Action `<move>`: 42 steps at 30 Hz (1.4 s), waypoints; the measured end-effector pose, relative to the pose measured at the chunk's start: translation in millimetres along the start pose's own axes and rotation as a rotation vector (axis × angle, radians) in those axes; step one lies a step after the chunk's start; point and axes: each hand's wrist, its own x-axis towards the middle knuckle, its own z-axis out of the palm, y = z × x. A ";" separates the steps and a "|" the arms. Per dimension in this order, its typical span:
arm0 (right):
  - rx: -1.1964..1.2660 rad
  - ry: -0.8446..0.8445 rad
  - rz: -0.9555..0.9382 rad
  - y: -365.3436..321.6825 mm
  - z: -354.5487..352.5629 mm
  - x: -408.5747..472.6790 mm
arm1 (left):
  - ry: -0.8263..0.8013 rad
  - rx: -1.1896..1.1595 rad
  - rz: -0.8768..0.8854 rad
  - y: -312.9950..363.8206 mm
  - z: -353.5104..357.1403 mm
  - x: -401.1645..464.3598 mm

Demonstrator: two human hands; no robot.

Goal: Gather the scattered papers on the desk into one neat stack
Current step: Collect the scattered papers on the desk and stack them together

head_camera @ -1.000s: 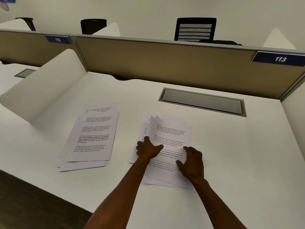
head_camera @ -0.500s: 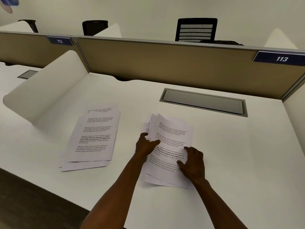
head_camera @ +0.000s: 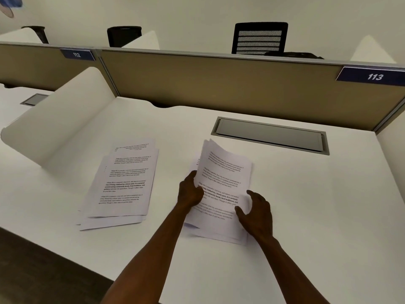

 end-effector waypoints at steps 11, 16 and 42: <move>-0.364 -0.137 -0.125 -3.3 14.0 -5.7 | 0.085 0.360 -0.192 -18.6 11.7 13.3; -0.375 -0.166 -0.127 -0.8 10.6 -6.7 | 0.147 -0.064 -0.245 -13.1 6.9 18.4; 0.584 -0.410 0.225 -48.6 27.4 -5.8 | 0.051 -0.608 -0.372 -83.6 -54.3 -35.9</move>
